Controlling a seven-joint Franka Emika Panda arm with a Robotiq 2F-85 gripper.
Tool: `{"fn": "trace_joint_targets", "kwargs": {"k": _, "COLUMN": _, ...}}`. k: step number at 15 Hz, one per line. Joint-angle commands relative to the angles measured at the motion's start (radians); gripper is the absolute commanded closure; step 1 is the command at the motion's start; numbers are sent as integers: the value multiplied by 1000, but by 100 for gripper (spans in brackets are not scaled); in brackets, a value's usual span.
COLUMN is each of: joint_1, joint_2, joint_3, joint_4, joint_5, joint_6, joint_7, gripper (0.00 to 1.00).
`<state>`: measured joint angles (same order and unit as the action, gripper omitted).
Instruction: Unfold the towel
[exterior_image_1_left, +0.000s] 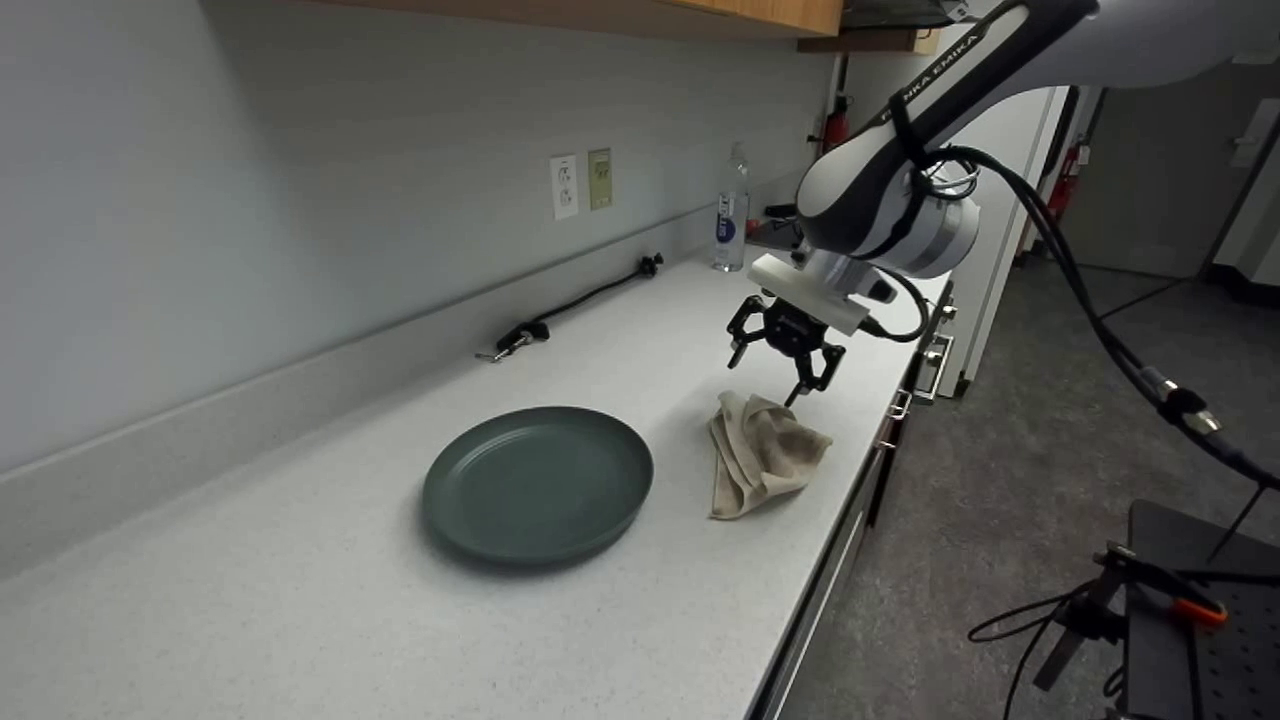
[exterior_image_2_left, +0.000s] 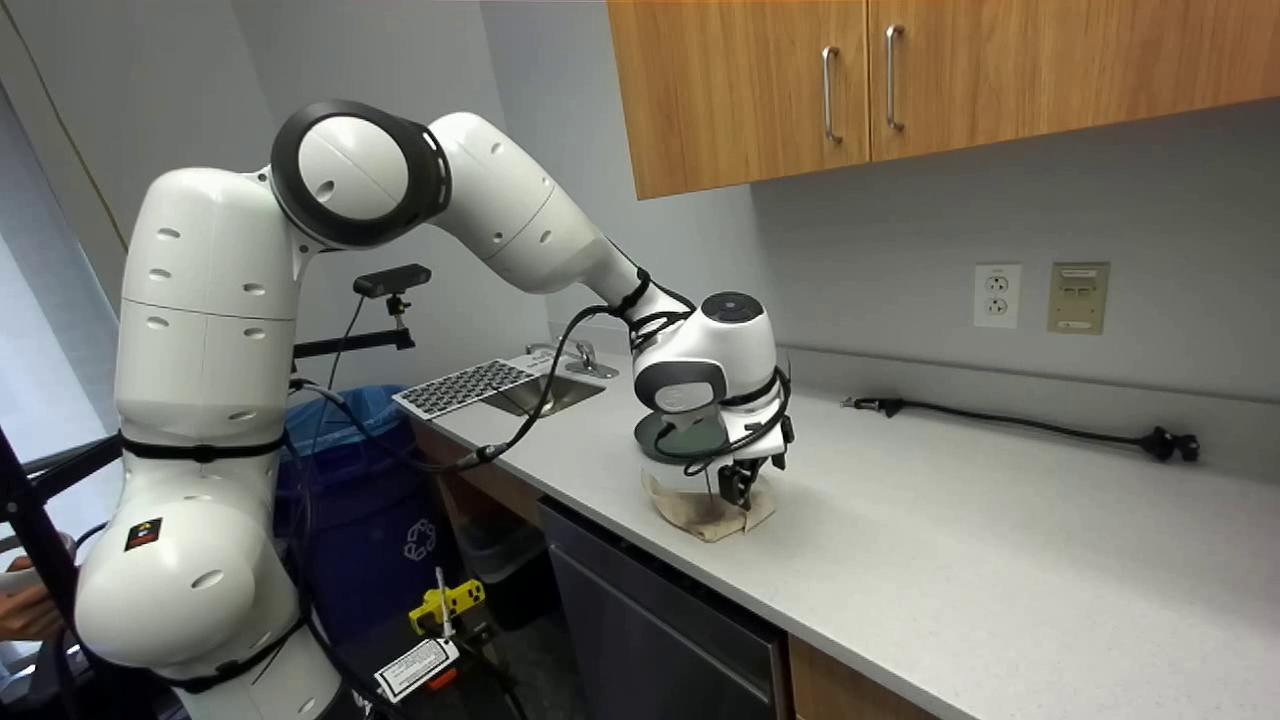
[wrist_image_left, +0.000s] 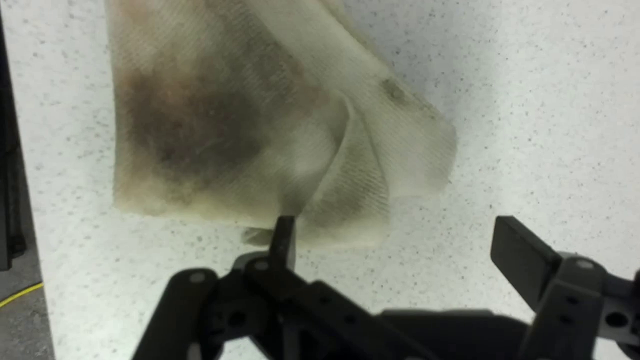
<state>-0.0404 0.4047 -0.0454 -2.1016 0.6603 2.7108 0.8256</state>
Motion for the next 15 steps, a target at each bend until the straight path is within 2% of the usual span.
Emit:
{"fn": "trace_joint_targets", "kwargs": {"k": 1, "joint_1": -12, "joint_2": 34, "joint_3": 16, "joint_4": 37, "joint_5": 57, "joint_6": 3, "joint_7": 9, "gripper": 0}}
{"fn": "trace_joint_targets", "kwargs": {"k": 15, "joint_1": 7, "joint_2": 29, "joint_3": -5, "joint_4": -4, "joint_5": 46, "joint_6": 7, "joint_7": 106, "gripper": 0}}
